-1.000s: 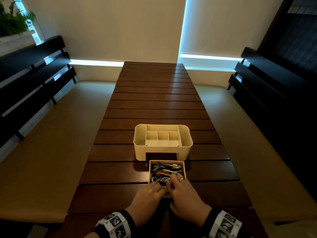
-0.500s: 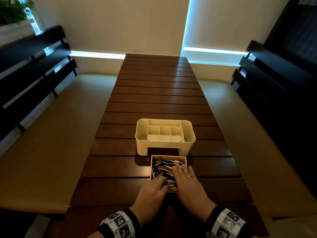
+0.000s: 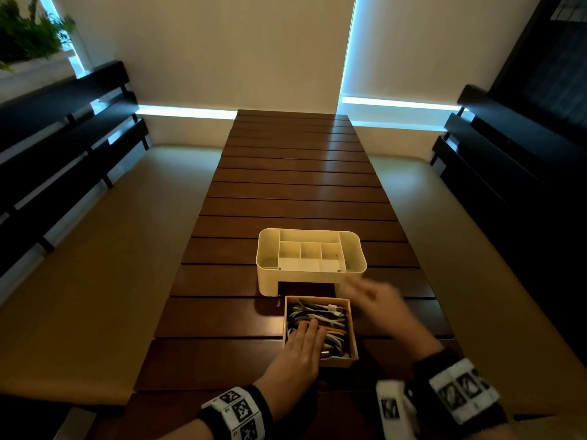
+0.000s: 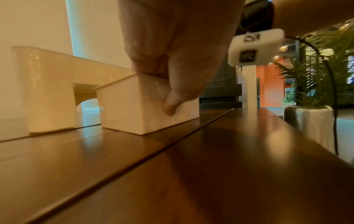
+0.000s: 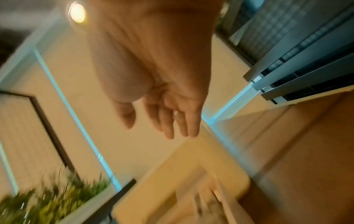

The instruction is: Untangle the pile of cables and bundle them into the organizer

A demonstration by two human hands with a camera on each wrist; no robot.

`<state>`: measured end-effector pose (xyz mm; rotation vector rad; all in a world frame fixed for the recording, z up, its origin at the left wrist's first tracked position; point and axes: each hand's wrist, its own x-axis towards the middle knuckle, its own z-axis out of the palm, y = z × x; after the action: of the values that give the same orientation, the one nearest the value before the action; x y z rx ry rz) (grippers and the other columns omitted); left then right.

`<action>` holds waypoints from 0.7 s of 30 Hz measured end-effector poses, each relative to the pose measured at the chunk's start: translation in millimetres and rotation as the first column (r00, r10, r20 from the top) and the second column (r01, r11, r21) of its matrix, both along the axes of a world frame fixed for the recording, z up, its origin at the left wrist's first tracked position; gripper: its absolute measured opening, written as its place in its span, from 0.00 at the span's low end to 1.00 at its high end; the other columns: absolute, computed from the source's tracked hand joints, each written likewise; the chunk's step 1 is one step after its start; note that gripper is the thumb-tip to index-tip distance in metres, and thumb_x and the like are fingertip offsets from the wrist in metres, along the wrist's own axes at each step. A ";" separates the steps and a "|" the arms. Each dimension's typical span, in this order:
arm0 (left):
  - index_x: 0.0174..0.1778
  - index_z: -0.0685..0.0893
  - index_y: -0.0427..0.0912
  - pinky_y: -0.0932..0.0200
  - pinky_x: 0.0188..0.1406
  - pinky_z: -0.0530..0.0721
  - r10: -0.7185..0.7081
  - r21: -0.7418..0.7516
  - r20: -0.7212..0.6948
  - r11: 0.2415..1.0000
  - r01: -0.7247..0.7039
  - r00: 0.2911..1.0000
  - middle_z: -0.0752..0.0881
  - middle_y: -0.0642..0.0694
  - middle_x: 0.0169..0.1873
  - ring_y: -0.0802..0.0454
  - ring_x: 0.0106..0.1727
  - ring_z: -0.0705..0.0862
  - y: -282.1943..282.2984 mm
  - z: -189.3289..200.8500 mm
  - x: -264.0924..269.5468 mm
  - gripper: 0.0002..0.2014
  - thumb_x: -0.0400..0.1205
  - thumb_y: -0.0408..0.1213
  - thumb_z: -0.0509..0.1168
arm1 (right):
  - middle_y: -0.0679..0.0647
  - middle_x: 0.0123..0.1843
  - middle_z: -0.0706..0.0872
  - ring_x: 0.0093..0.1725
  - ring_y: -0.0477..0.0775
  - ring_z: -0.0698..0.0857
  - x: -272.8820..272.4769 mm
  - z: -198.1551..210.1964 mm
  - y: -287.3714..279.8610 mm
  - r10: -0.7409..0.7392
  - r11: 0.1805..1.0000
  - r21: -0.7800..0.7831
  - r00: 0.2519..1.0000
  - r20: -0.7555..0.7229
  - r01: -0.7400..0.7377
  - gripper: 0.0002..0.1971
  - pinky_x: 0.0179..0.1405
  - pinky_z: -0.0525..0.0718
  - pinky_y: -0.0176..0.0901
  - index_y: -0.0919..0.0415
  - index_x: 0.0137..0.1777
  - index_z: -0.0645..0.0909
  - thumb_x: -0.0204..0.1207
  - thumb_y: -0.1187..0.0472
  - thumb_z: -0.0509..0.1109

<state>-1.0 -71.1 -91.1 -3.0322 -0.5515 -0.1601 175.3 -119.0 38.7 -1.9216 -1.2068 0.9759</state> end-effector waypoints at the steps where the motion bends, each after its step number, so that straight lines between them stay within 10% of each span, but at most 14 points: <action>1: 0.63 0.83 0.35 0.49 0.49 0.86 -0.001 -0.035 -0.018 0.999 0.000 1.000 0.87 0.33 0.58 0.38 0.56 0.87 -0.4 2.6 0.6 0.34 0.61 0.39 0.81 | 0.56 0.74 0.76 0.70 0.51 0.76 13.1 11.4 9.6 -0.130 0.988 0.094 0.983 0.127 0.119 0.24 0.63 0.73 0.39 0.56 0.75 0.70 0.80 0.55 0.66; 4: 0.60 0.86 0.37 0.50 0.47 0.88 0.022 -0.040 -0.015 0.999 -0.022 1.000 0.88 0.35 0.56 0.39 0.55 0.88 -3.7 10.8 -0.2 0.38 0.52 0.42 0.85 | 0.54 0.81 0.65 0.80 0.57 0.63 37.4 28.0 42.9 -0.040 0.999 0.030 0.895 0.445 0.030 0.35 0.74 0.65 0.52 0.52 0.80 0.60 0.75 0.53 0.71; 9: 0.58 0.87 0.37 0.51 0.46 0.88 0.054 -0.043 -0.010 0.998 -0.054 0.998 0.88 0.36 0.55 0.41 0.53 0.89 -4.1 10.8 1.2 0.38 0.51 0.42 0.85 | 0.50 0.81 0.25 0.78 0.65 0.25 45.3 1.1 94.3 0.384 0.899 -0.406 0.742 0.550 -0.164 0.65 0.73 0.39 0.78 0.41 0.80 0.31 0.57 0.43 0.81; 16: 0.58 0.87 0.37 0.51 0.48 0.89 0.074 -0.004 0.035 0.997 -0.074 0.997 0.88 0.36 0.55 0.41 0.54 0.89 -0.5 4.9 4.4 0.36 0.53 0.40 0.84 | 0.47 0.83 0.30 0.80 0.65 0.28 38.8 -18.9 97.7 0.390 0.891 -0.434 0.708 0.588 -0.131 0.55 0.72 0.52 0.81 0.41 0.81 0.42 0.65 0.60 0.80; 21: 0.55 0.89 0.38 0.52 0.44 0.89 0.074 0.055 0.135 0.995 -0.082 0.988 0.90 0.39 0.52 0.44 0.50 0.90 17.9 6.8 13.3 0.20 0.68 0.35 0.65 | 0.45 0.83 0.30 0.80 0.63 0.28 39.3 -20.8 85.1 0.412 0.886 -0.440 0.685 0.601 -0.147 0.49 0.71 0.58 0.79 0.41 0.81 0.44 0.70 0.59 0.76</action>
<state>12.3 -53.2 -84.3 -2.9511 -0.6605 -0.3701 214.6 -33.8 17.9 -2.5712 -1.9050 0.6622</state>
